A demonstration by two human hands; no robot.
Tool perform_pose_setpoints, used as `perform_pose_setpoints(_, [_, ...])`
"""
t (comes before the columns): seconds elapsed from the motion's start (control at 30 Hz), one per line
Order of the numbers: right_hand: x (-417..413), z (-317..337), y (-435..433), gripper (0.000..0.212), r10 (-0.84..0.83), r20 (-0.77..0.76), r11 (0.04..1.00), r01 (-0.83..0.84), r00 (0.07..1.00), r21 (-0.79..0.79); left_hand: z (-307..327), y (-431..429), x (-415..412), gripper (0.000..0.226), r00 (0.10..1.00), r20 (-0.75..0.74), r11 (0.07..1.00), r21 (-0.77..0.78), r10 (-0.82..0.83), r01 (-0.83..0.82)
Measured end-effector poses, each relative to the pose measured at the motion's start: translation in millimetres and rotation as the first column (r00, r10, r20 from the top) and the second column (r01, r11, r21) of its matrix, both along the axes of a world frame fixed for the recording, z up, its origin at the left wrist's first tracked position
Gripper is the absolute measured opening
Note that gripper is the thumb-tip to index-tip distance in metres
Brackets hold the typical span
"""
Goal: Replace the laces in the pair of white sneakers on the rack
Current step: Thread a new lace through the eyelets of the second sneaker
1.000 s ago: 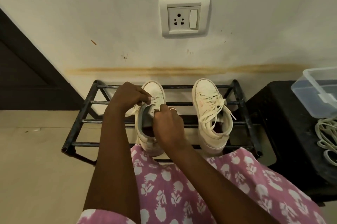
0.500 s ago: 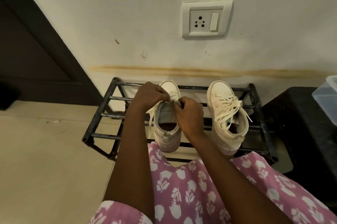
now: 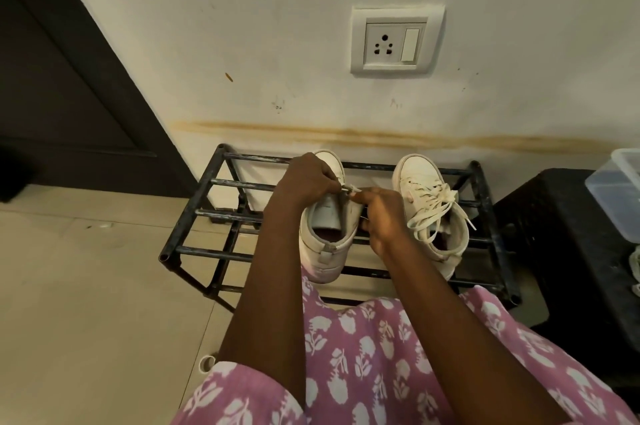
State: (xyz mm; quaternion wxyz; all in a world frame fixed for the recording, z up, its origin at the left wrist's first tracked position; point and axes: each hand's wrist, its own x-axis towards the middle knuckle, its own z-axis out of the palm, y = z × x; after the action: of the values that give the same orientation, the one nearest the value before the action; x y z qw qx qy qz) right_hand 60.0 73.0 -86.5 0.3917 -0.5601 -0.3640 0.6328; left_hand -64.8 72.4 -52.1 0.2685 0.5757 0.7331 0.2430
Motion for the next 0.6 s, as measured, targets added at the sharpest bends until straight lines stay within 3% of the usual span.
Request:
perform_pose_setpoints(0.27, [1.2,0.6,-1.5,0.020,-0.005,-0.014,1.000,0.005,1.000,0.013,-5.7,6.5,4.3,0.017,0.998,-0.061,1.000,-0.026,-0.017,0.016])
perform_pose_setpoints(0.4, [2.0,1.5,-5.6,0.009,0.028,0.000,0.999,-0.028,1.000,0.023,-10.9,7.3,3.6,0.028,0.994,-0.106,0.999,-0.035,-0.022,0.019])
perform_pose_setpoints(0.5, [-0.8,1.6,-7.0,0.022,0.027,-0.054,1.000,-0.027,0.998,0.004,-12.4,4.4,-3.9,0.027,0.997,-0.072,0.999,-0.033,-0.003,0.000])
perform_pose_setpoints(0.6, [-1.7,-0.4,-2.8,0.020,0.039,-0.050,0.999,-0.041,0.998,-0.029,-11.0,0.1,-8.3,0.021,0.998,-0.055,1.000,-0.010,-0.019,0.018])
